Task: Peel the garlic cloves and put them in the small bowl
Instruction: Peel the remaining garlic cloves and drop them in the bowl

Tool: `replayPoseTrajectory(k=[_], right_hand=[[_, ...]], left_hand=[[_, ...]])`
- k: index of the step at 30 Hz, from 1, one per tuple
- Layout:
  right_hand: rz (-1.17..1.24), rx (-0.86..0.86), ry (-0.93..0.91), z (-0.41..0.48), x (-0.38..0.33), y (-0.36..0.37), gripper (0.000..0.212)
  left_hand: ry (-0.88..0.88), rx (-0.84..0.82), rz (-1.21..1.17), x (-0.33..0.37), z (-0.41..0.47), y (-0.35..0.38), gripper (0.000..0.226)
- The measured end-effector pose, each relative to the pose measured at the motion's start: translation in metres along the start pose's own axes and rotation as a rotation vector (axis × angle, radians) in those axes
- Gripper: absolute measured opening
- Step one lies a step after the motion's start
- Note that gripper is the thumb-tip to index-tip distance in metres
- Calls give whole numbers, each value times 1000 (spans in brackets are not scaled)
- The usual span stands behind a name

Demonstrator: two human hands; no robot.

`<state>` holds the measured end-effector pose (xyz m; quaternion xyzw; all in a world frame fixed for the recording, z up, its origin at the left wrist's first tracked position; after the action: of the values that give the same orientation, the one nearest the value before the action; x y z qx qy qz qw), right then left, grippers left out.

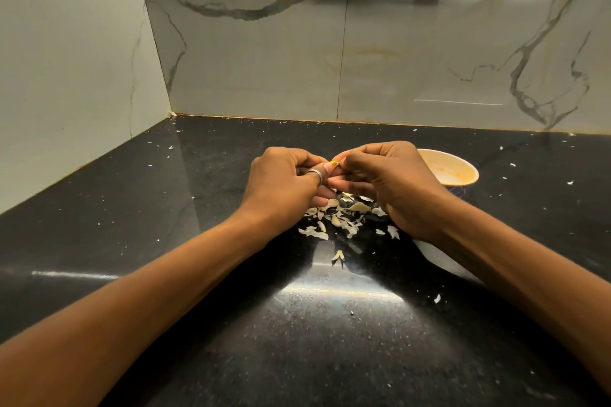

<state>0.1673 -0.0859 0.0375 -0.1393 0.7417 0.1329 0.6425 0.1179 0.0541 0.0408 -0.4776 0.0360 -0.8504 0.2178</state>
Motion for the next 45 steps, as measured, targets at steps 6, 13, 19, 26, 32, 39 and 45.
replayPoseTrajectory(k=[6,13,19,26,32,39,45], right_hand=[[-77,11,-24,-1,-4,1,12],[-114,-5,-19,-4,-7,2,16],[-111,-11,1,-4,-7,1,17],[-138,13,18,-3,-6,-1,16],[-190,42,-21,-7,-11,-4,15],[-220,57,-153,-14,-24,-1,11],[-238,41,-160,-13,-23,1,16]], left_hand=[[-56,-6,-38,-6,1,-1,6],[-169,-1,-245,-7,-3,5,5],[-279,14,-439,-12,-4,11,10],[-311,71,-520,-14,-1,4,15],[-296,85,-477,-14,-1,1,13],[-277,45,-430,-15,-1,4,10],[-257,23,-410,-12,-1,6,10]])
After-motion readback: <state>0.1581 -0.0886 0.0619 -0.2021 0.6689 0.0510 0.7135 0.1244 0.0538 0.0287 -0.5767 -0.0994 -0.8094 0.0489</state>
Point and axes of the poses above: each hand's wrist, its own z-axis towards the middle knuckle, its own y-axis out of the palm, x = y × z, the point moved 10 cm from there along z, towards the middle knuckle, and after that the axes turned 15 degrees about y, right-handed, at the moved point
